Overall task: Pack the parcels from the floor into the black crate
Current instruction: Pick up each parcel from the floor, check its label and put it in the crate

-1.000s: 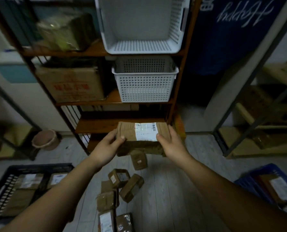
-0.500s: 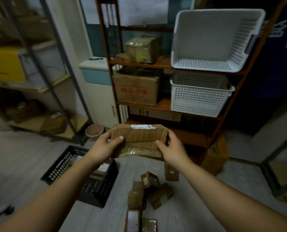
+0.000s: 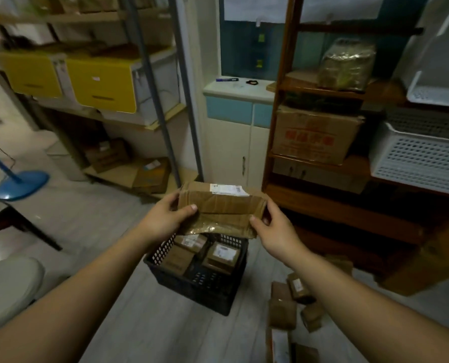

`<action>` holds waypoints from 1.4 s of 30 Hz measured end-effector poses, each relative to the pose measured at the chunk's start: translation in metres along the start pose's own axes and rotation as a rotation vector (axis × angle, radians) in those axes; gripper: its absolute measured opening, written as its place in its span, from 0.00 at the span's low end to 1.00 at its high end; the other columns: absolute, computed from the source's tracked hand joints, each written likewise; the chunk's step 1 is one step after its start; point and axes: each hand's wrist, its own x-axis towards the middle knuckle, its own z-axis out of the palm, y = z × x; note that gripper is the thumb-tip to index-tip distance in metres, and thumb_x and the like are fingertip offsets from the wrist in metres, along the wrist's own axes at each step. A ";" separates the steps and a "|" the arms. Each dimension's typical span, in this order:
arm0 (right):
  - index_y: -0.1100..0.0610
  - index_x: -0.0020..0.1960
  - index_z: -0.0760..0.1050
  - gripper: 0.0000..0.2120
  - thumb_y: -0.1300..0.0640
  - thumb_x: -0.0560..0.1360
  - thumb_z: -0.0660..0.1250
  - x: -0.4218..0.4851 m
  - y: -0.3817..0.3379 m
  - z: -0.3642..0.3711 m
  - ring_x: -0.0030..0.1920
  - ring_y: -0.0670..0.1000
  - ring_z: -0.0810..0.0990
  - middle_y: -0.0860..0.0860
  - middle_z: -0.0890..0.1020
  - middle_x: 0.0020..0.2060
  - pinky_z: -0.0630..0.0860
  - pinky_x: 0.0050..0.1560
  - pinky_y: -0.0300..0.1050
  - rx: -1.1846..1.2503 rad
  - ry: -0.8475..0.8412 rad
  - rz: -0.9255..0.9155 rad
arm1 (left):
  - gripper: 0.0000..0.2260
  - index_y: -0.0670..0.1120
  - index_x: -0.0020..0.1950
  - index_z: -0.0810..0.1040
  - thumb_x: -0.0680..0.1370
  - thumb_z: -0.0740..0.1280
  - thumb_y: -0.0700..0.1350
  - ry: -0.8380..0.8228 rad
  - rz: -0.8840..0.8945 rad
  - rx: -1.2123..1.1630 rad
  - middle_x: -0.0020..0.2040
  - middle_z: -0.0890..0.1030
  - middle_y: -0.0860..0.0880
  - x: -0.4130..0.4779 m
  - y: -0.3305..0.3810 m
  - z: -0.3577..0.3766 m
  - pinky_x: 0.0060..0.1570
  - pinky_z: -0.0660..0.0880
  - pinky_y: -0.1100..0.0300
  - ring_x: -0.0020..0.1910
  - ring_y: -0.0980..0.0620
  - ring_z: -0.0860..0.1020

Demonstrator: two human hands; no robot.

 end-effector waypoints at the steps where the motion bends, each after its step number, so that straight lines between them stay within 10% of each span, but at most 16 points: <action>1: 0.43 0.75 0.58 0.29 0.60 0.79 0.62 0.010 -0.003 0.007 0.59 0.43 0.72 0.41 0.71 0.63 0.73 0.46 0.30 0.004 0.006 0.005 | 0.24 0.55 0.69 0.66 0.75 0.68 0.48 -0.011 -0.004 -0.023 0.60 0.77 0.51 0.010 -0.003 -0.007 0.56 0.76 0.48 0.57 0.50 0.78; 12: 0.49 0.73 0.58 0.27 0.50 0.77 0.65 0.153 0.006 0.096 0.64 0.50 0.72 0.47 0.71 0.64 0.71 0.63 0.47 0.002 0.040 0.142 | 0.27 0.53 0.73 0.61 0.76 0.67 0.48 0.075 -0.069 0.022 0.66 0.72 0.49 0.134 -0.032 -0.088 0.54 0.72 0.58 0.61 0.50 0.73; 26: 0.38 0.64 0.63 0.25 0.60 0.76 0.67 0.211 0.073 0.210 0.61 0.43 0.74 0.40 0.76 0.57 0.73 0.60 0.42 -0.020 0.269 0.305 | 0.25 0.51 0.74 0.61 0.78 0.64 0.46 -0.350 -0.102 0.274 0.64 0.69 0.52 0.279 -0.140 -0.136 0.61 0.69 0.55 0.63 0.50 0.70; 36: 0.37 0.75 0.48 0.40 0.51 0.73 0.69 0.258 0.245 0.265 0.68 0.52 0.68 0.50 0.65 0.71 0.70 0.66 0.58 -0.144 0.266 0.435 | 0.11 0.48 0.61 0.75 0.80 0.60 0.41 -0.456 -0.121 0.424 0.48 0.76 0.55 0.341 -0.312 -0.077 0.48 0.75 0.65 0.45 0.61 0.75; 42: 0.46 0.77 0.43 0.41 0.56 0.76 0.67 0.290 0.392 0.286 0.71 0.53 0.63 0.51 0.54 0.74 0.61 0.67 0.42 -0.246 0.234 0.428 | 0.13 0.52 0.64 0.73 0.81 0.59 0.44 -0.630 -0.154 0.473 0.59 0.78 0.51 0.377 -0.447 -0.008 0.52 0.74 0.66 0.50 0.59 0.76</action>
